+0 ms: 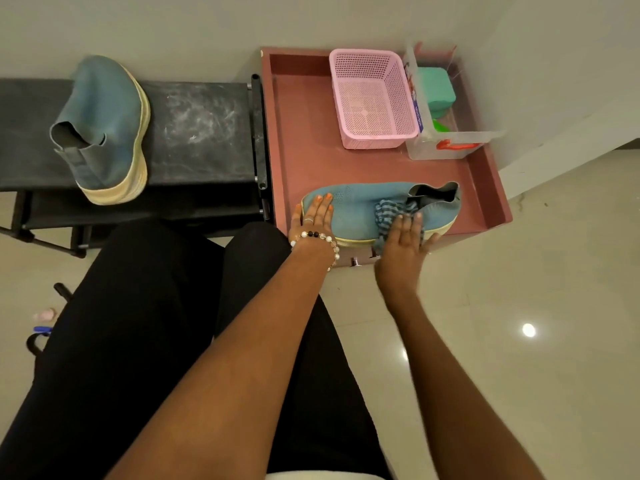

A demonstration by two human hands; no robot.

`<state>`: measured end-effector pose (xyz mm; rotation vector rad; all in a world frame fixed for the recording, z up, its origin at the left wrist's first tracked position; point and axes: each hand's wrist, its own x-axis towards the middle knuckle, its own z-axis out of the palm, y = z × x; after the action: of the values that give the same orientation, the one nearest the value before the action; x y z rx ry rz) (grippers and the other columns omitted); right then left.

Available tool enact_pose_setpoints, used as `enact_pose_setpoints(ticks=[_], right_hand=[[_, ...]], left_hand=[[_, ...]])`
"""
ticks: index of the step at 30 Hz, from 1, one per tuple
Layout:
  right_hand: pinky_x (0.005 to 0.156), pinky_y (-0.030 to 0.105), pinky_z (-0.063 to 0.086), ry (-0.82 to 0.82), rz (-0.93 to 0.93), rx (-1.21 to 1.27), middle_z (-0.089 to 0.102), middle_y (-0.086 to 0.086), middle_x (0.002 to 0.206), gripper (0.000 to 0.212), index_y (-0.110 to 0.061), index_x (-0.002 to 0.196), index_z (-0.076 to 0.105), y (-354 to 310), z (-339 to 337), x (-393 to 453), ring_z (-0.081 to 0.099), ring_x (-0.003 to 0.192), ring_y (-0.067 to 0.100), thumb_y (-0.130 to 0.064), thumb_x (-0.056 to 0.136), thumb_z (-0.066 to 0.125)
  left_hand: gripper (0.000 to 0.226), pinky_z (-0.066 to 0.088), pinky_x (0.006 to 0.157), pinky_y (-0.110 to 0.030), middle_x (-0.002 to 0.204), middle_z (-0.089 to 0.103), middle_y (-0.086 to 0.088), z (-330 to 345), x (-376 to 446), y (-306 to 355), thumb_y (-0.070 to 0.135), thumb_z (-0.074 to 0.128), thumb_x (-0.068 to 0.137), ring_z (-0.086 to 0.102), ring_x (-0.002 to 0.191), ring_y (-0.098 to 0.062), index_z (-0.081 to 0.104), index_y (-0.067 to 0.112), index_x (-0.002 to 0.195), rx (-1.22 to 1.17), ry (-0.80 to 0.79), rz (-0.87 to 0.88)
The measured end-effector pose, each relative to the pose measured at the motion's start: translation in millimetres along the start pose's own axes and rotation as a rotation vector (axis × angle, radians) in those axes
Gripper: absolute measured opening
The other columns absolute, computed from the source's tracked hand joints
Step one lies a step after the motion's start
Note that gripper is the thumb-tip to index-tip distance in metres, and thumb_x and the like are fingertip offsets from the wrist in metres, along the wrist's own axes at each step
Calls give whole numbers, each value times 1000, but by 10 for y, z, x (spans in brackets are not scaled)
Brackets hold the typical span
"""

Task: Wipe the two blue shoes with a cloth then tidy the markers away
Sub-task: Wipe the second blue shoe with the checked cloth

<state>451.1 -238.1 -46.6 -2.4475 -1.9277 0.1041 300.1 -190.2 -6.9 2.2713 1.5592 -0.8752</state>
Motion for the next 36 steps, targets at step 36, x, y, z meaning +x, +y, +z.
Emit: enact_pose_setpoints(ticks=[36], right_hand=[[114, 60, 3, -80, -454, 206, 25, 16, 153, 72, -4, 147, 23, -574, 64, -208, 13, 144, 32, -2, 81, 52]], left_hand=[[75, -6, 113, -60, 155, -28, -6, -37, -87, -293, 26, 33, 99, -23, 144, -19, -21, 6, 147, 55, -48, -50]])
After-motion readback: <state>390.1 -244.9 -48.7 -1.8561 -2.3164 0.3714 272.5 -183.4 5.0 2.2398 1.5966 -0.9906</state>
